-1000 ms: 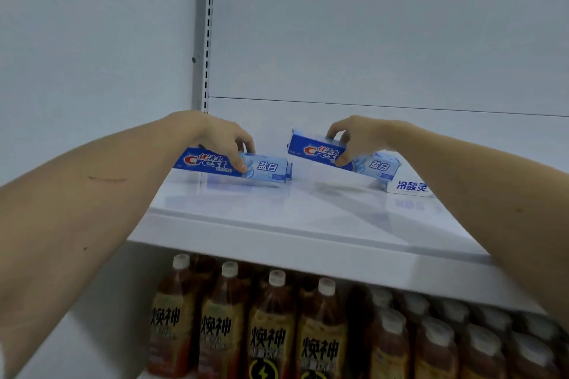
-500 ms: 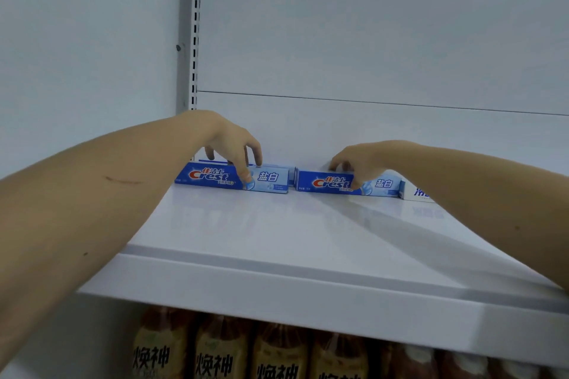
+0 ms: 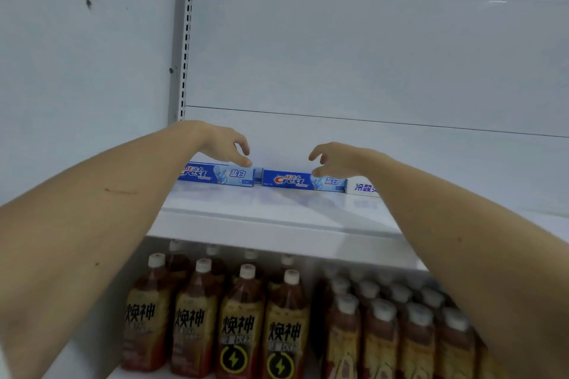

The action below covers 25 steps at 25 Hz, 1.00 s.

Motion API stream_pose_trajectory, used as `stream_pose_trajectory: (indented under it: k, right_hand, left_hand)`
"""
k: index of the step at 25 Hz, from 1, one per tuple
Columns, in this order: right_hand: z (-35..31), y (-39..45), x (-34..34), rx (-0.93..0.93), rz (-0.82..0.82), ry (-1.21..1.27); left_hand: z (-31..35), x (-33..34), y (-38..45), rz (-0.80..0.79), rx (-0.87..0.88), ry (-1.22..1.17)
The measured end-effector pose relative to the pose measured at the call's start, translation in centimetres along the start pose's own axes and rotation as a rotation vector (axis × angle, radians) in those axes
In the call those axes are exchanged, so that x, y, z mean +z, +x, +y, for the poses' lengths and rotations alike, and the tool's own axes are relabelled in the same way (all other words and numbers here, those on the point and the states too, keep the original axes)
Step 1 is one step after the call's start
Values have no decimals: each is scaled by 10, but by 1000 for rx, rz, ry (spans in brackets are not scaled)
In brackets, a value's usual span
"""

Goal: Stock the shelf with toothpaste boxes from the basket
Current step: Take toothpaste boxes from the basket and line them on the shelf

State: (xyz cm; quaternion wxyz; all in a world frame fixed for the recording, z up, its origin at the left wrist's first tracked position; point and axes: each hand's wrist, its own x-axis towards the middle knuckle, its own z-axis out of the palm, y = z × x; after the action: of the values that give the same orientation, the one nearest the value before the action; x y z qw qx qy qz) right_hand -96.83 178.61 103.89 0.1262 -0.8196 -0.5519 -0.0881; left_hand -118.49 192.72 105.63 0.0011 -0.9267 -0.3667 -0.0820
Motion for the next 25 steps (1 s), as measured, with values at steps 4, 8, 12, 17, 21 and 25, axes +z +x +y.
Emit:
stream_pose_trajectory:
  k: [4, 8, 12, 17, 21, 25]
  right_hand:
    - [4, -71, -5, -14, 116, 222]
    - [3, -151, -7, -101, 158, 428]
    - [3, -212, -8, -162, 235, 589]
    - [-2, -288, 18, -159, 336, 922]
    - [-6, -341, 69, -69, 285, 1096]
    - [-9, -383, 126, 77, 207, 1165]
  left_hand:
    - [60, 17, -60, 141, 14, -296]
    - [118, 45, -118, 334, -31, -562]
    - [157, 59, -169, 475, -30, -736]
    - [185, 112, -216, 559, 7, -1031]
    - [189, 185, -257, 432, -46, -1249]
    - [184, 241, -298, 284, -112, -1353]
